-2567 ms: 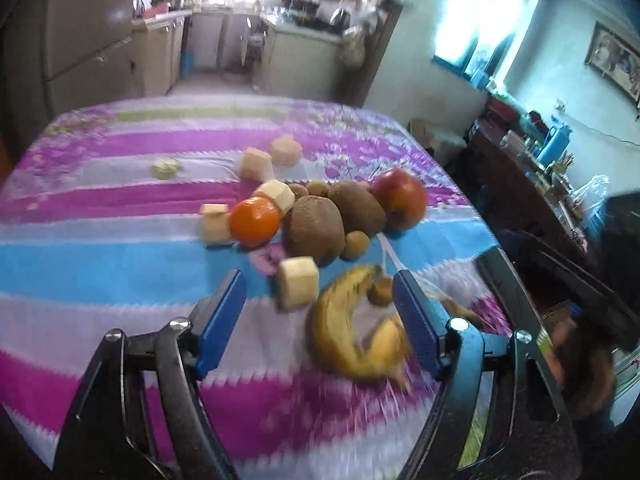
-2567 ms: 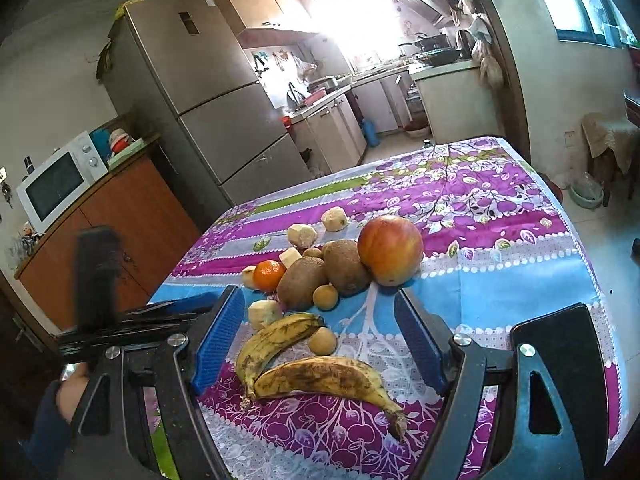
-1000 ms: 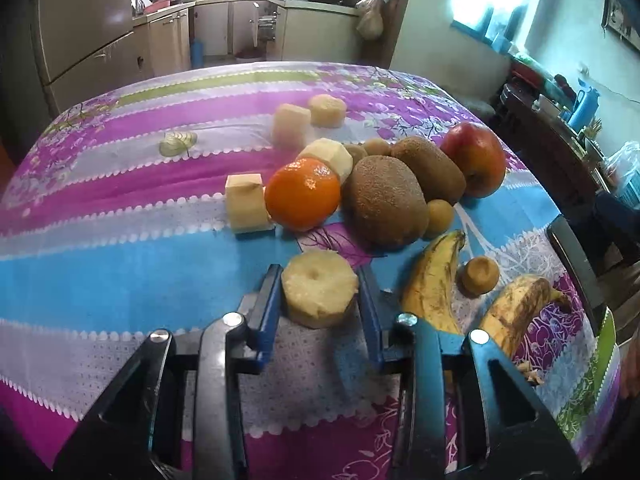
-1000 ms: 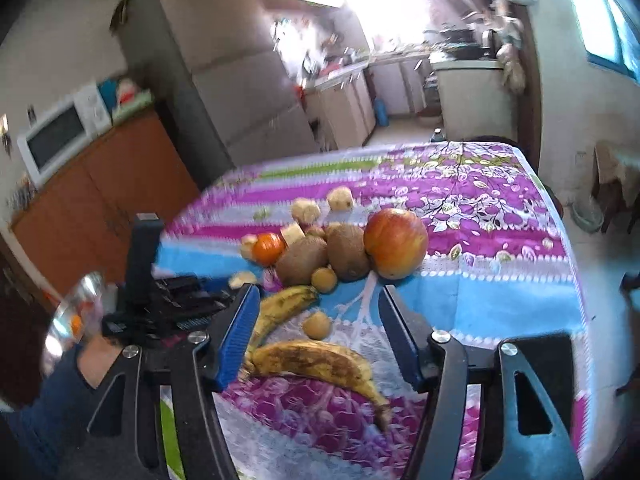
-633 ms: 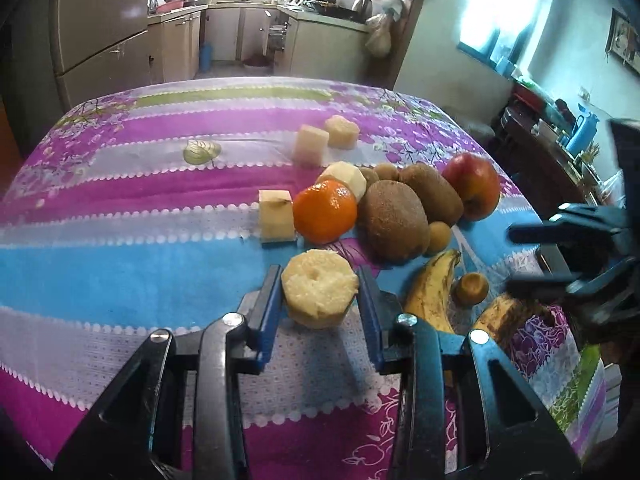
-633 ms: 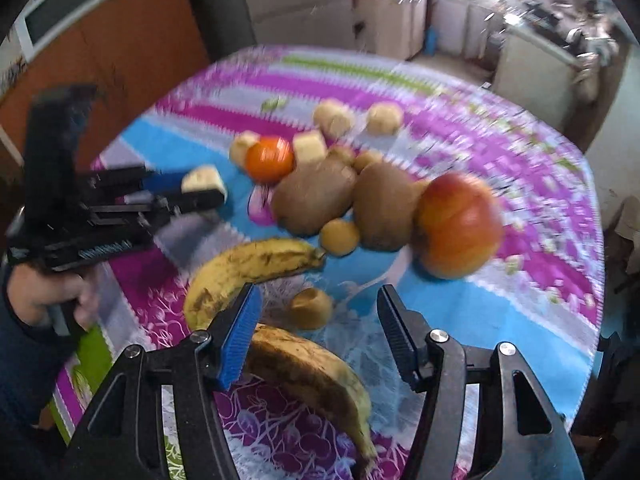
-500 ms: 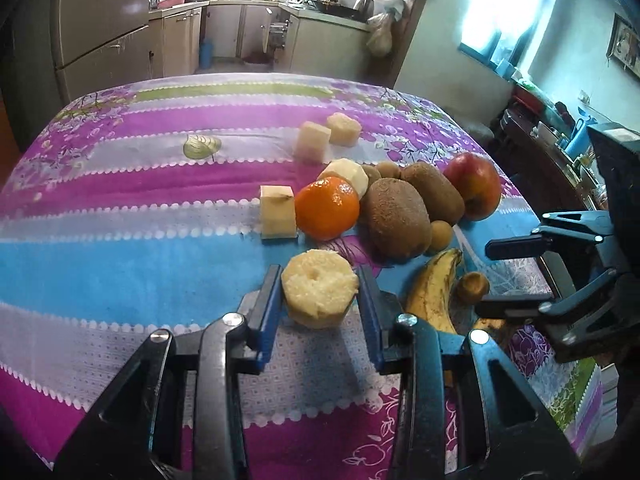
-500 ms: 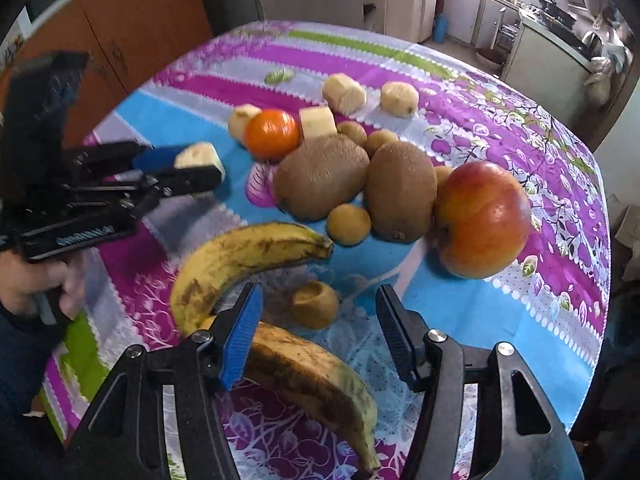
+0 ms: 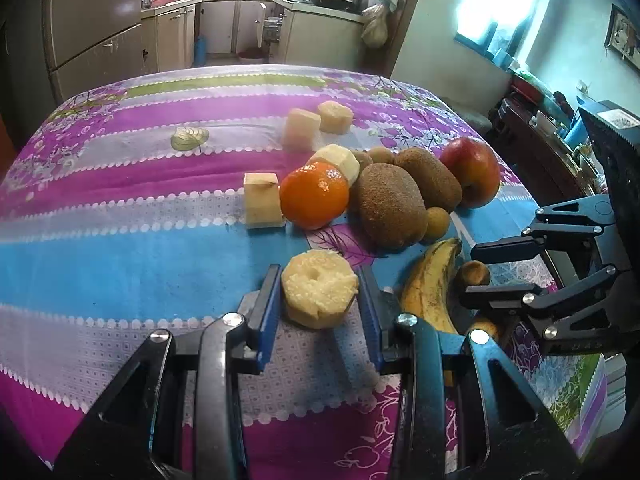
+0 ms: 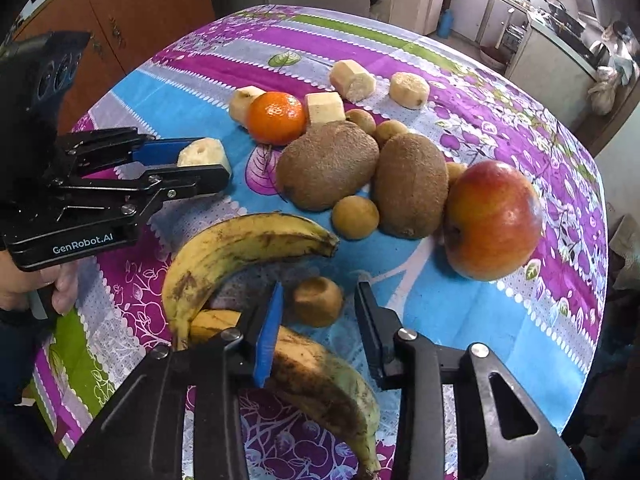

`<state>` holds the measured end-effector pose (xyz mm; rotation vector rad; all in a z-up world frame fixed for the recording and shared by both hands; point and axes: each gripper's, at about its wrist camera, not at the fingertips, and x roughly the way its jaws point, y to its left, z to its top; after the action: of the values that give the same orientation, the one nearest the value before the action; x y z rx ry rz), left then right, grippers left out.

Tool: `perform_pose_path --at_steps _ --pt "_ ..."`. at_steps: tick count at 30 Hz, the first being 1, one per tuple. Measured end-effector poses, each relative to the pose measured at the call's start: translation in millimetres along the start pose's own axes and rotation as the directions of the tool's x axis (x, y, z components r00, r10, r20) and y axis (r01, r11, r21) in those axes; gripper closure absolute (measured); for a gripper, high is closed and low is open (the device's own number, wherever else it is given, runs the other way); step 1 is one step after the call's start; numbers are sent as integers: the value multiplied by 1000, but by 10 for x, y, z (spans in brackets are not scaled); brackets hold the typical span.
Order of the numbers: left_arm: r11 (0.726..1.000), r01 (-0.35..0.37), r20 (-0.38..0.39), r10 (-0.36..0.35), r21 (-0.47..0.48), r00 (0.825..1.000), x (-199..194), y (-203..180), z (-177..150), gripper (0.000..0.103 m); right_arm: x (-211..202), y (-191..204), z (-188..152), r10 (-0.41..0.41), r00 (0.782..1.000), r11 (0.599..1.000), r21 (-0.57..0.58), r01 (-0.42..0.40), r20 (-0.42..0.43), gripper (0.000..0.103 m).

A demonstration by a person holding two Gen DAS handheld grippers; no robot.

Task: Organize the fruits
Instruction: 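Grasp a small round peeled fruit with the right tool while the left holds the slice, then carry the pear slice and peeled fruit in both tools over the bowl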

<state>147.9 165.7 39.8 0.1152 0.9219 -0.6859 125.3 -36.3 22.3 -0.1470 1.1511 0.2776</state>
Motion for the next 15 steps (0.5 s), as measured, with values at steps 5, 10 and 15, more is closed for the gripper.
perform_pose_path --at_steps 5,10,15 --pt "1000 1 -17 -1 13 1000 57 -27 -23 66 57 -121 -4 33 999 998 45 -34 5 64" --pt "1000 6 -17 -6 9 1000 54 -32 -30 66 4 -52 -19 -9 1000 1000 18 9 18 74" --pt "1000 -15 2 15 16 1000 13 -47 -15 66 -227 -97 -66 -18 993 999 43 14 115 74"
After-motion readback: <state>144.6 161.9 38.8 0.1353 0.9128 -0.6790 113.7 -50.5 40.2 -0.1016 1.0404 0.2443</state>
